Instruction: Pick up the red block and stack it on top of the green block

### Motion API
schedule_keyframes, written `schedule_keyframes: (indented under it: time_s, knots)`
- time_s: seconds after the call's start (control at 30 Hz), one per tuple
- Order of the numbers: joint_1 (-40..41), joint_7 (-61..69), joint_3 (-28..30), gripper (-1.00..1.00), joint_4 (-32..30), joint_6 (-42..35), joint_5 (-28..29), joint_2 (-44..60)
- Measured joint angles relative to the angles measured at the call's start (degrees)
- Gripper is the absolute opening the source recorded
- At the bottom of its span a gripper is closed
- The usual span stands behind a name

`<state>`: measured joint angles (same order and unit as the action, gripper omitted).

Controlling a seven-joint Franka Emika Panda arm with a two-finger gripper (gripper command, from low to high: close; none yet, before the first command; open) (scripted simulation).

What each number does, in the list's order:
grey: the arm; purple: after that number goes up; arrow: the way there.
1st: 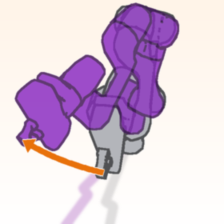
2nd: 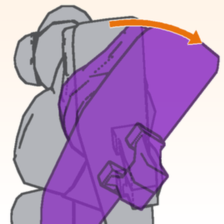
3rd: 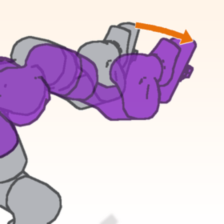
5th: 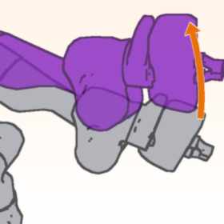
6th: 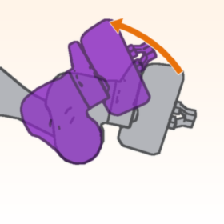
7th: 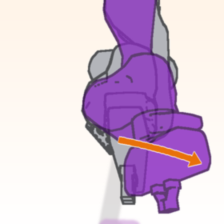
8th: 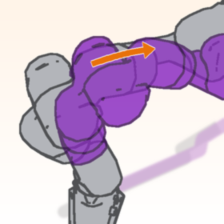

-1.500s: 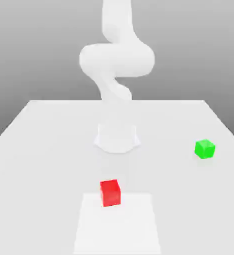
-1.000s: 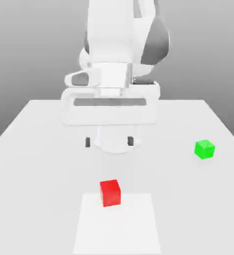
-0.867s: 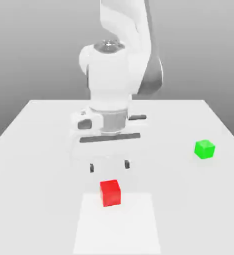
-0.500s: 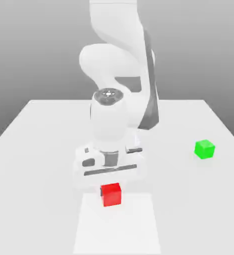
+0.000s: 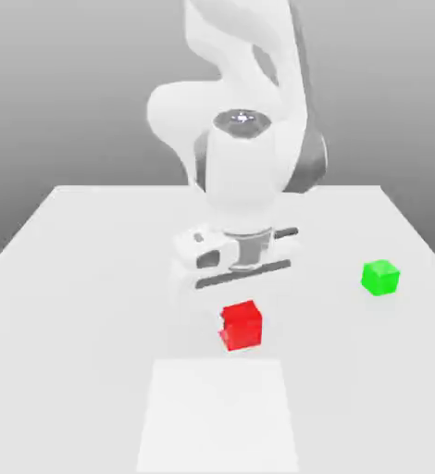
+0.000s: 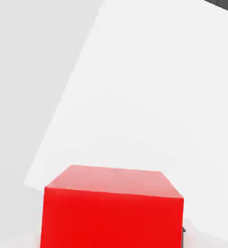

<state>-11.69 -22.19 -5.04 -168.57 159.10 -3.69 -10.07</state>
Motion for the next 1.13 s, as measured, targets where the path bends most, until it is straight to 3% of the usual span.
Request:
schedule_keyframes:
  time_s: [0.53, 0.97, 1.13]
  knots:
    - [-40.68, 16.81, -20.70, -1.00, 1.16, -6.55, -10.92, -5.52]
    - [-32.66, 3.63, -26.36, -1.00, 2.17, 1.55, 8.85, 6.00]
    - [-31.67, 1.08, -26.37, -1.00, 1.98, 6.59, 12.49, 10.41]
